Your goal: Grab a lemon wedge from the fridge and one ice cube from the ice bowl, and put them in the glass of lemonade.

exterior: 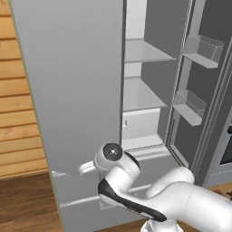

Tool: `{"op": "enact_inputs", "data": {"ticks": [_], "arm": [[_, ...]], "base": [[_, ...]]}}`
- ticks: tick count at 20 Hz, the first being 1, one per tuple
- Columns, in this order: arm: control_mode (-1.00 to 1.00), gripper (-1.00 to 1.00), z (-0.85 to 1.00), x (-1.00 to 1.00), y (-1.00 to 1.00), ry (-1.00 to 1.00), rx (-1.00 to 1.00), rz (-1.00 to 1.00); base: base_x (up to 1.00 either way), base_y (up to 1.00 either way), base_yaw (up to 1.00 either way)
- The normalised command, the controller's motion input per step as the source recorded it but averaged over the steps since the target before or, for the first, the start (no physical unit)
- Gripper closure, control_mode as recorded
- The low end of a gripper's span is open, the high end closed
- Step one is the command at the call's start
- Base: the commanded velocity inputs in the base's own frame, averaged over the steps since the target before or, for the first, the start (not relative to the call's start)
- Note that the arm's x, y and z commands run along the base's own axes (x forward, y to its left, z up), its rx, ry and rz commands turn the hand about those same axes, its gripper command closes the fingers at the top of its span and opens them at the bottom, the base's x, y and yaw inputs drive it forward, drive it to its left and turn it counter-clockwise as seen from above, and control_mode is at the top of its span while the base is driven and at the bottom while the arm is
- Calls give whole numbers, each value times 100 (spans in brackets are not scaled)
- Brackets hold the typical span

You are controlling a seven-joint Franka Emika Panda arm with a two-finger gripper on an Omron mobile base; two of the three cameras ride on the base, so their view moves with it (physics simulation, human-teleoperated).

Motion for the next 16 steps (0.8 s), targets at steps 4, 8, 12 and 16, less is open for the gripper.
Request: {"op": "enact_inputs", "data": {"ticks": [4,8,12,16], "arm": [[-100,100,100,-100,20,-6,-1,8],[-100,100,100,-95,-1,-13,0,2],[-100,100,100,-82,-17,-11,0,0],[-100,100,100,-41,-47,-4,1,-2]], "base": [[0,0,0],[0,0,0],[0,0,0],[0,0,0]]}}
